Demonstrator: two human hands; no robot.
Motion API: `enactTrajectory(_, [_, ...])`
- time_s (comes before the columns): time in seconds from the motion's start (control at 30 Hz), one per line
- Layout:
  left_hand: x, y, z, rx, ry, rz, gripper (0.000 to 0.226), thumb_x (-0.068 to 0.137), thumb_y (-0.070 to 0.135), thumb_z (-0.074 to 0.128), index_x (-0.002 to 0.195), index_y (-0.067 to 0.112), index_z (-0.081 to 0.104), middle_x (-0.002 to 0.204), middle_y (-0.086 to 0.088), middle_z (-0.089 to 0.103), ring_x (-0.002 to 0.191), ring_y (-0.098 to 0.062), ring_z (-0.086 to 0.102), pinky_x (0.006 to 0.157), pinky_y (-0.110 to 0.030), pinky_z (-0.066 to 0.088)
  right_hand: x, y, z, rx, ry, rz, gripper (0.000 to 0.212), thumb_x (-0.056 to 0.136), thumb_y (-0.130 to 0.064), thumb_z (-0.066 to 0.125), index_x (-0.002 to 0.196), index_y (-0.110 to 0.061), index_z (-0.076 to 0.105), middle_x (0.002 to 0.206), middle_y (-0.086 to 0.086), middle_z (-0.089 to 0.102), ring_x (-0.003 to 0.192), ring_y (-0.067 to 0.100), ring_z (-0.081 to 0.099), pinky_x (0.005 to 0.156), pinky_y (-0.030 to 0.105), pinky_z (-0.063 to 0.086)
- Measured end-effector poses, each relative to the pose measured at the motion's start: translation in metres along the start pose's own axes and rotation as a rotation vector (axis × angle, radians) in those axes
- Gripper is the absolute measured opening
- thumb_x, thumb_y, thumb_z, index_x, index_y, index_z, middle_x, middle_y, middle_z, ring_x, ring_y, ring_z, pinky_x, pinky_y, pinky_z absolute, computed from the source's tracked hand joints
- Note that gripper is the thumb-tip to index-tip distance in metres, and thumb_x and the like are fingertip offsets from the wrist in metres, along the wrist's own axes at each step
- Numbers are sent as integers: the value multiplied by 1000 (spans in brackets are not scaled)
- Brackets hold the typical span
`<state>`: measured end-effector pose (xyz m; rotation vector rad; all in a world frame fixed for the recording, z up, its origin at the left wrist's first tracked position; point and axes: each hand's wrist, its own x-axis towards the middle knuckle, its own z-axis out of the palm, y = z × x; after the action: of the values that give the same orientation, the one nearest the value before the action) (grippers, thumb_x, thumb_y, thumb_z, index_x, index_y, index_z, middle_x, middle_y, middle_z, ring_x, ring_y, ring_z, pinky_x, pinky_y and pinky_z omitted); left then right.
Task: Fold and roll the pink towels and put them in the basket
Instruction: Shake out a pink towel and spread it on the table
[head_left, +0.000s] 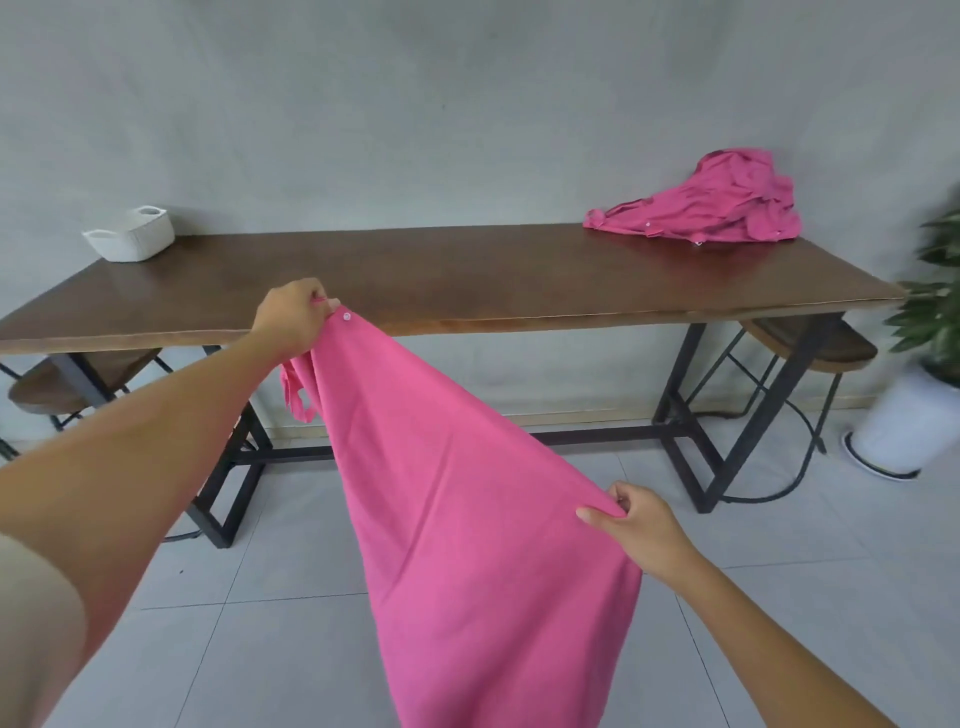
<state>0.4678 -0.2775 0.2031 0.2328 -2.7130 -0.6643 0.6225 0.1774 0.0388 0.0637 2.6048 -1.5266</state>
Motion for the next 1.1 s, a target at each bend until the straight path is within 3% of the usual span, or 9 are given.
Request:
enactTrajectory(0.27, [-8,-64,7,26,3,-178,30,101,36,59,87,9,60,92,-17,64,85,-37,55,73,-41,46,13,-7,-33,-137,143,14,53,79,-50,81,67,-19,39,58,-9,38,54,10,34,56,30,31])
enactTrajectory(0.43, [-13,-97,11,-25,-7,-237,30,101,28,60,81,7,56,90,-20,62,86,-37,54,75,-41,43,32,-15,-46,-145,249,62,49,79,-46,82,68,-16,44,61,-3,42,57,14,37,57,32,32])
enactTrajectory(0.63, [-9,-137,20,-4,-45,-283,36,103,30,55,75,10,48,78,-17,59,82,-39,56,71,-41,41,67,-36,-27,-127,299,49,44,88,-36,76,68,-13,45,66,-1,44,60,14,38,59,31,33])
enactTrajectory(0.87, [19,-194,26,-26,-69,-331,35,103,30,56,81,2,58,83,-20,63,82,-39,56,71,-43,43,120,-74,16,-191,367,135,53,89,-50,70,70,-4,50,65,6,54,63,22,49,56,34,33])
enactTrajectory(0.97, [36,-215,24,-34,-76,-347,42,102,37,57,81,0,59,82,-20,63,82,-39,57,72,-42,44,150,-86,31,-239,339,150,42,94,-41,66,78,-3,60,74,8,62,74,26,56,62,34,35])
enactTrajectory(1.1, [67,-237,24,-67,-73,-360,48,101,41,58,76,-1,56,75,-17,59,76,-38,55,66,-40,40,188,-96,55,-239,350,193,26,103,-25,53,80,-13,57,79,4,58,83,27,55,69,33,33])
